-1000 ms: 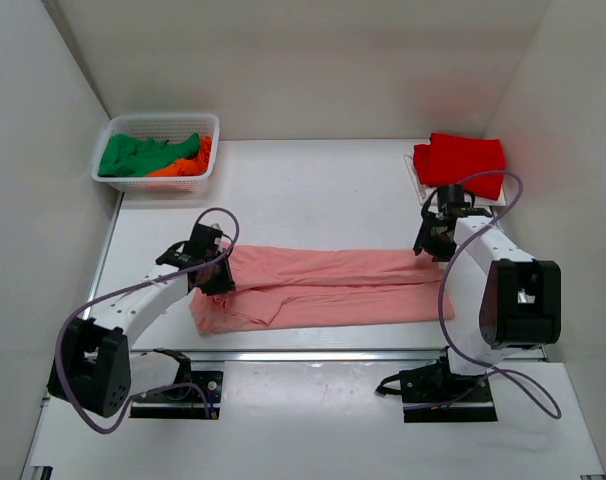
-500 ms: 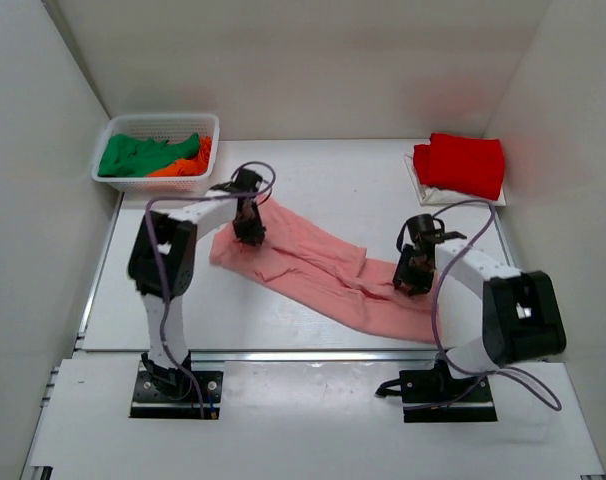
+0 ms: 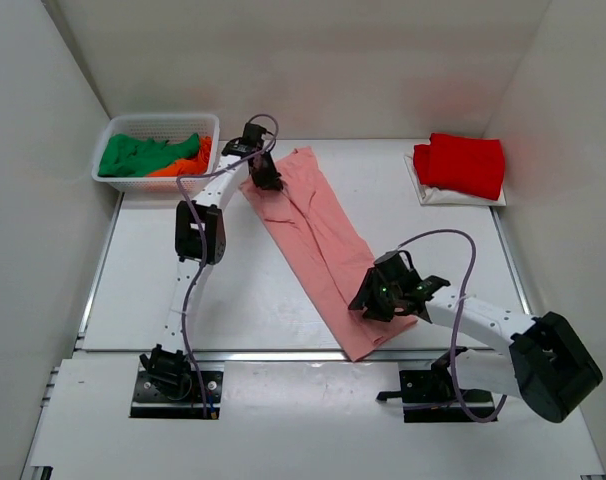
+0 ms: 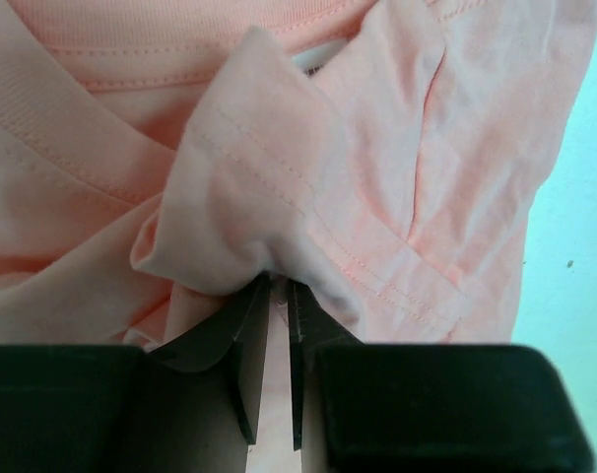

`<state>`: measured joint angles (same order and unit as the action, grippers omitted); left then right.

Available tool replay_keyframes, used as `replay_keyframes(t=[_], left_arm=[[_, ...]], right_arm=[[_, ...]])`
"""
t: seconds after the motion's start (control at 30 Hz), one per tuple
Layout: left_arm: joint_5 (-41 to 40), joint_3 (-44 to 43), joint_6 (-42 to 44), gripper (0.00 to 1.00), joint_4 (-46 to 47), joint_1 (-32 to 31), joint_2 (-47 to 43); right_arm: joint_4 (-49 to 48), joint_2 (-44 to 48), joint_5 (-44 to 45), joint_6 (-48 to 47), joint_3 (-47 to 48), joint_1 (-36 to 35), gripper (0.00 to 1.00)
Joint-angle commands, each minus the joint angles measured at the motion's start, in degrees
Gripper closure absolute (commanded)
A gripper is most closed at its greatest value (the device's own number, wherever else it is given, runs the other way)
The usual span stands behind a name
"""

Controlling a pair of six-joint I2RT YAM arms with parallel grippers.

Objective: Fold and stack the t-shirts
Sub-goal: Rotate the tshirt 90 degrees

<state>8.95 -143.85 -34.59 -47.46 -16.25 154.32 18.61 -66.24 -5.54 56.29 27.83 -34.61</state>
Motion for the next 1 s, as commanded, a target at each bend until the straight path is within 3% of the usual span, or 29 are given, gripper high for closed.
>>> replay_keyframes(t=[0.0,0.07,0.17,0.37,0.47,0.6,0.67,0.73,0.83,0.97], left_arm=[[1.24,-4.39,-0.30,0.74,-0.52,1.05,2.02],[4.13,-9.17,-1.97,0.75,2.43,1.66,3.80],[8.18,-2.59,-1.54,0.76,8.69,1.93,-0.41],[4.51,-5.49,6.36,0.75,0.11,-2.28,-10.85],[0.91,6.18,9.35,0.75,-0.19,-5.00,-20.50],[-1.05,42.06,5.16,0.73,14.37,-6.17,-38.35],[0.45,57.12,3.13,0.74,18.62,-4.76,-41.64],[0.02,62.08,2.95,0.73,19.51,-3.97,-41.57],[-5.16,61.25,5.22,0.75,15.40,-4.49,-35.18],[-6.75,48.09,7.08,0.77,8.19,-5.45,-24.00]], right_arm=[[-8.16,-2.57,1.22,1.55,1.69,-5.09,0.54],[-9.20,-5.99,0.37,-1.00,3.45,-7.39,0.54],[-8.77,-8.47,0.62,-5.03,6.78,-11.35,0.53],[-3.06,-5.40,5.10,-14.35,11.27,-5.66,0.51],[-1.83,-4.69,5.28,-18.49,11.45,-1.09,0.51],[0.55,-8.46,4.92,-22.89,11.62,3.40,0.52],[2.56,-10.31,5.28,-23.86,11.28,2.97,0.53],[3.10,-11.01,5.45,-23.25,9.45,2.10,0.57],[3.19,-11.37,4.40,-20.70,7.16,-1.59,0.60],[0.73,-13.03,2.12,-15.96,3.63,-6.33,0.61]])
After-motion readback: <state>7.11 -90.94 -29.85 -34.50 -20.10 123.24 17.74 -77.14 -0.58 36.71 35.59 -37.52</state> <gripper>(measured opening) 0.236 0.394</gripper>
